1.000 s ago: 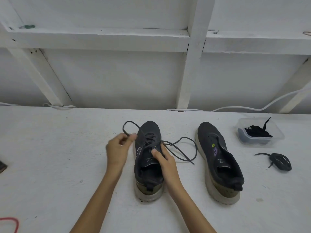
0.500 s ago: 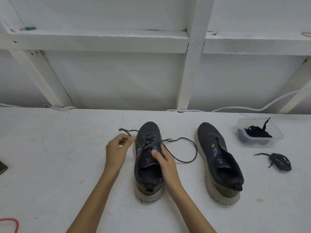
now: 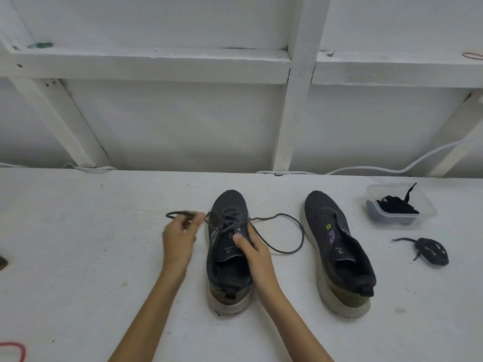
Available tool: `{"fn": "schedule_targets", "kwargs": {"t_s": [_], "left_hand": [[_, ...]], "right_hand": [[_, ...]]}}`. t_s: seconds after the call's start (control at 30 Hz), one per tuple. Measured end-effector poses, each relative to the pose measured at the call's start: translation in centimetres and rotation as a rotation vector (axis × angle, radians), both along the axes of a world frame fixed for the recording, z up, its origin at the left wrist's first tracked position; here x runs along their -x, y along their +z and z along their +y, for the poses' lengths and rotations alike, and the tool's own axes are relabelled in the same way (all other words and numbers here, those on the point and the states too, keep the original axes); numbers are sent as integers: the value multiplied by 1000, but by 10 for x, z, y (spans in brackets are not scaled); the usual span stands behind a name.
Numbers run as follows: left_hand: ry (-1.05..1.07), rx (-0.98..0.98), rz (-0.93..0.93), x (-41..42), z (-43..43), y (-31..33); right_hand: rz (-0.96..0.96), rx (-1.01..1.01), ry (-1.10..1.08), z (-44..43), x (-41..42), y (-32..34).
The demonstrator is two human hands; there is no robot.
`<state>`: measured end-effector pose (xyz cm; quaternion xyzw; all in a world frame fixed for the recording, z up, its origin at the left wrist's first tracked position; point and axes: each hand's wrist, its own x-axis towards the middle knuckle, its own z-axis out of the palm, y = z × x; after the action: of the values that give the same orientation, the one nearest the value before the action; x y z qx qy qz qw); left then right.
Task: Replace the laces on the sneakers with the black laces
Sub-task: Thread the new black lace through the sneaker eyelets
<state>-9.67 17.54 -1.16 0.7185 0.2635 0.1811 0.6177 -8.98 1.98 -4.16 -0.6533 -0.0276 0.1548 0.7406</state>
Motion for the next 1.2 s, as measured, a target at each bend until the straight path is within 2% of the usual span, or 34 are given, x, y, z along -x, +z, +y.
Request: {"fn": "schedule_targets", "kwargs": {"t_s": [0.1,0.17,0.27,0.33,0.43,0.57,0.6,0.73,0.93,1.13,1.2], "left_hand": [[237,137,-145,-4,22,16],[258,146,-159,-3,25,21],[170,149,-79,3,15,13],[80,223,-43,10,1,4],[-95,193,30,27,-23,-6],[-227,157,-19,40,-43,-10],[-258,137,-7,40,-45,-10],[-337,80,26,38,-45,-11],[-398,29,51,39,-42,-12],[-409,34,101,39,-39,-14],[-403,16,101,40,-41,-13]], "right_hand": [[10,-7,-11,0,0,1],[20,-11,-16,0,1,2],[9,0,-20,0,3,5],[-27,19,-87,-1,7,7],[-156,138,-192,-2,7,7],[-143,158,-188,-2,-8,12],[-156,196,-176,-4,-15,13],[-389,583,-48,-12,-37,17],[-598,941,87,-3,-48,30],[-715,1139,34,7,-58,32],[-709,1048,39,4,-59,28]]}}
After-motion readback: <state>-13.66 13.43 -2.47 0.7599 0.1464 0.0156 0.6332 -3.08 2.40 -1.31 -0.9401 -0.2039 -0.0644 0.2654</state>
